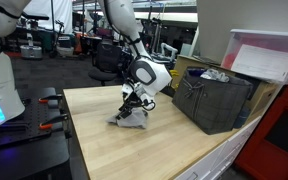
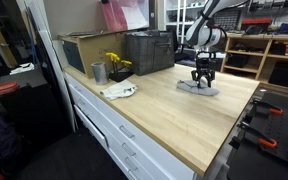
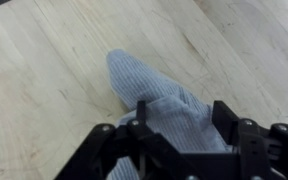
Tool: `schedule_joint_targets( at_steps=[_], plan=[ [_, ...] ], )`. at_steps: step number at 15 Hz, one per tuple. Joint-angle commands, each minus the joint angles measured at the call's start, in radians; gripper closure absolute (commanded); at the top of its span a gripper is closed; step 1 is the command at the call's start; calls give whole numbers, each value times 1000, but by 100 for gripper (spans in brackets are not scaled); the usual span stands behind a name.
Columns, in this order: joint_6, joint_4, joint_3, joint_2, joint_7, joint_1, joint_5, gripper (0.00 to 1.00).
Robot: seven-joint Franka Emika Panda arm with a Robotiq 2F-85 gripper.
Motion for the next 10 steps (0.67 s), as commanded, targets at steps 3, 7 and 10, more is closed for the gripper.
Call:
schedule_joint_targets(
  at_steps=[3,7,10],
  plan=[
    [-35,-67,-22,-95,41,28,9,78],
    [-35,-79,-24,-111,46,47,-2,100],
    [-31,-90,-24,-118,48,62,-5,98]
  ],
)
